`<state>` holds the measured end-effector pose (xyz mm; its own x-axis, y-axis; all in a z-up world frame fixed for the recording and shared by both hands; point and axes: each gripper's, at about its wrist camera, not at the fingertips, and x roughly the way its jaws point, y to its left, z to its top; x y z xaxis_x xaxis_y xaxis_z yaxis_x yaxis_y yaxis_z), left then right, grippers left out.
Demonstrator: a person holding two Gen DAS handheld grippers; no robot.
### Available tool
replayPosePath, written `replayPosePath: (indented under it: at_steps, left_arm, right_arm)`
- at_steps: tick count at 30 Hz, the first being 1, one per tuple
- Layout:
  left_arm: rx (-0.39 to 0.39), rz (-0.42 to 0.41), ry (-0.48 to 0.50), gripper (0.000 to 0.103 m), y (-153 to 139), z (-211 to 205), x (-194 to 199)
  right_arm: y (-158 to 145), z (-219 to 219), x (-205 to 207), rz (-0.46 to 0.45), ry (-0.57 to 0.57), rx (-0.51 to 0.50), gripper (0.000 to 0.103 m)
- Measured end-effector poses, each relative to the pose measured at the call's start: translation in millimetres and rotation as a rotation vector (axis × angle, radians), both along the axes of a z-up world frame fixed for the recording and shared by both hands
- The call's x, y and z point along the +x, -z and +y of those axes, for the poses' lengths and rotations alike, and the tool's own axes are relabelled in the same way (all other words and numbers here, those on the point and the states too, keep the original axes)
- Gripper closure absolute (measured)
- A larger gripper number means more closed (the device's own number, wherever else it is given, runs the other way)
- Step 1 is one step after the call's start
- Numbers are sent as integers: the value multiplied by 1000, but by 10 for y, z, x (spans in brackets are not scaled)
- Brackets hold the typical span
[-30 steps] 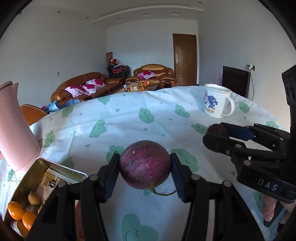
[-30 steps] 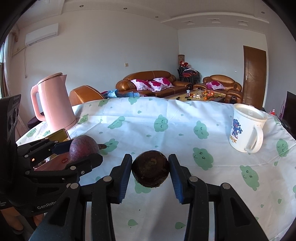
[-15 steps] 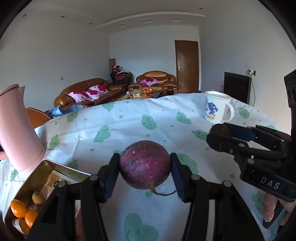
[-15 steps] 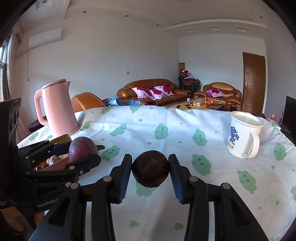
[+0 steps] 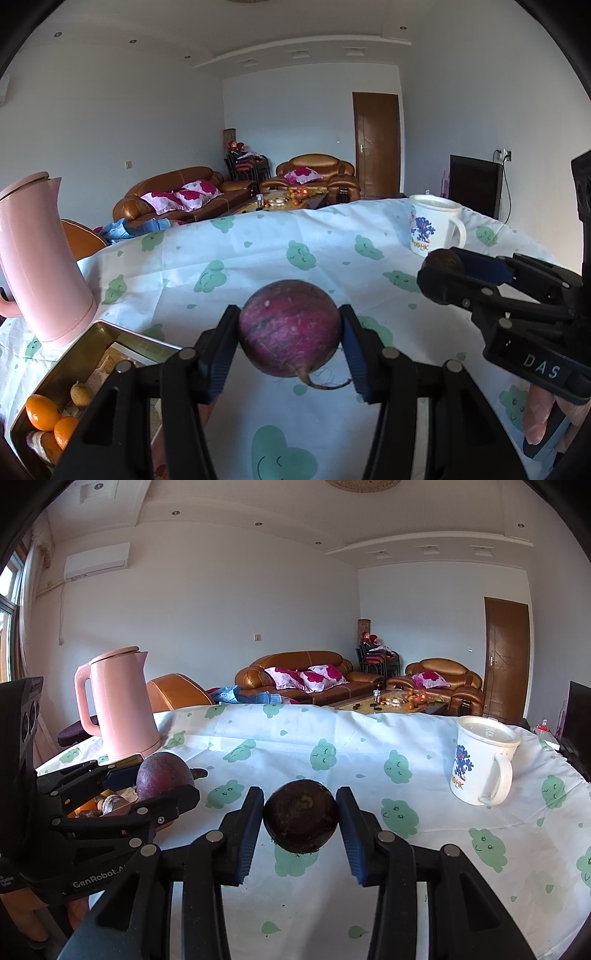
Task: Organize fruits
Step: 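Lift the dark brown fruit with the right gripper while the left gripper lifts the purple fruit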
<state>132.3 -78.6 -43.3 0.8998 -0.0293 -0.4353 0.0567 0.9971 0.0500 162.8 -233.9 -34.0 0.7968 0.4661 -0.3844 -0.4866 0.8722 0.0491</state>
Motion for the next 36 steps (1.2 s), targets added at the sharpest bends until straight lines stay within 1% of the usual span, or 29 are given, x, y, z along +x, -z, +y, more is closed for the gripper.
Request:
replayPosePath:
  at_steps: [21,30,36]
  left_arm:
    - [-9,-61,-6,48,-41,16,-156]
    - [-12,-58,11,48,-43,10,-199]
    - [-28,-41,21,48,-37,55,-237]
  right_arm:
    - [-34,-1,-164,-60,-2,5,60]
    - [-39,19,-198,-68,24,-5,60]
    - [-41,16,-206,-64,45,-6,60]
